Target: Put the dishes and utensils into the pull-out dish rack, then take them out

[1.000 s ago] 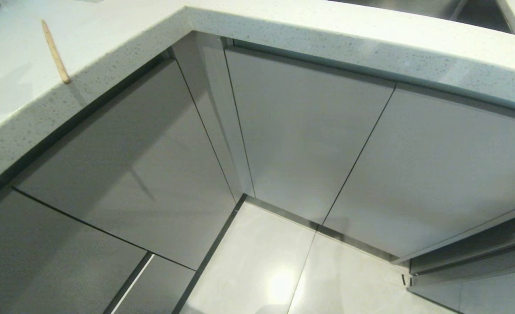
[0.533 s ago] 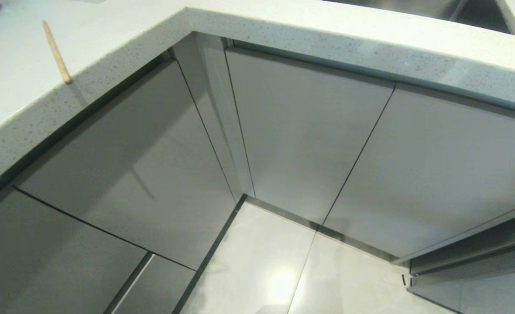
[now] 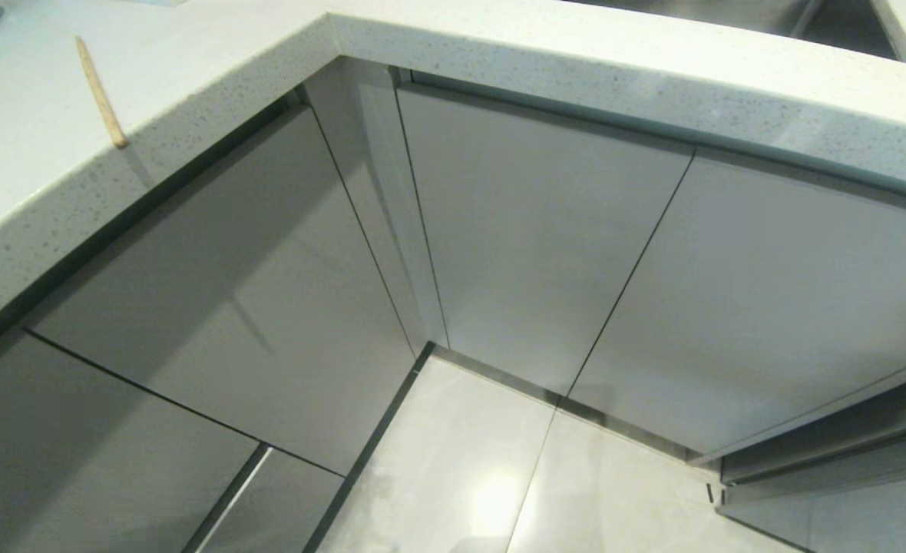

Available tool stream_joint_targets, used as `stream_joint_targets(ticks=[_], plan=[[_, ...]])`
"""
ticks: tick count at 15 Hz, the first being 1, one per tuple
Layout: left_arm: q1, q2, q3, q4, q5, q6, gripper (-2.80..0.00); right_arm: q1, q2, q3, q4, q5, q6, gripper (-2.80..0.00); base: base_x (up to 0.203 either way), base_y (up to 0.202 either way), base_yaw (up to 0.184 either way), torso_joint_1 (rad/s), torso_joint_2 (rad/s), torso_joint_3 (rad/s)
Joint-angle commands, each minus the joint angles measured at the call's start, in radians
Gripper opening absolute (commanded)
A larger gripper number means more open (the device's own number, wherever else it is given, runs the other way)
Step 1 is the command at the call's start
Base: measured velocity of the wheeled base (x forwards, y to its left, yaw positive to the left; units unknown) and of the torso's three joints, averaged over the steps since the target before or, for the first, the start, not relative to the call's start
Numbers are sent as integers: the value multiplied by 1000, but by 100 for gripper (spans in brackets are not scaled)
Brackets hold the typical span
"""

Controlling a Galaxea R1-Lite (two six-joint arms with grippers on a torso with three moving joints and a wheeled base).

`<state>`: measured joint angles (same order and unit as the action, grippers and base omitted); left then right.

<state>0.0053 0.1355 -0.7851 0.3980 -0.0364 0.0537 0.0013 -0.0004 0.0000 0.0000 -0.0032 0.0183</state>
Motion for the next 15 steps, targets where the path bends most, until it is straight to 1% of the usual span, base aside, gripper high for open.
stream_joint_targets(ticks=[1,2,5,7,8,9,10,12,13,15], plan=[[-4,-103,167,-33,13,14,-280,0,0,2,0,0,0,-280,0,0,0,0,0,0],[-4,-114,268,-94,36,16,-280,0,0,2,0,0,0,-280,0,0,0,0,0,0],[-5,-127,597,-399,72,38,-280,0,0,2,0,0,0,-280,0,0,0,0,0,0],[-5,-131,766,-513,74,55,-280,0,0,2,0,0,0,-280,0,0,0,0,0,0],[-4,-133,805,-533,55,39,-280,0,0,2,0,0,0,-280,0,0,0,0,0,0],[-4,-134,810,-485,42,8,-280,0,0,2,0,0,0,-280,0,0,0,0,0,0],[-4,-134,807,-445,33,-8,-280,0,0,2,0,0,0,-280,0,0,0,0,0,0],[-4,-134,807,-448,34,-21,-280,0,0,2,0,0,0,-280,0,0,0,0,0,0],[-4,-134,807,-450,36,-43,-280,0,0,2,0,0,0,-280,0,0,0,0,0,0],[-4,-133,807,-452,53,-132,-280,0,0,2,0,0,0,-280,0,0,0,0,0,0]])
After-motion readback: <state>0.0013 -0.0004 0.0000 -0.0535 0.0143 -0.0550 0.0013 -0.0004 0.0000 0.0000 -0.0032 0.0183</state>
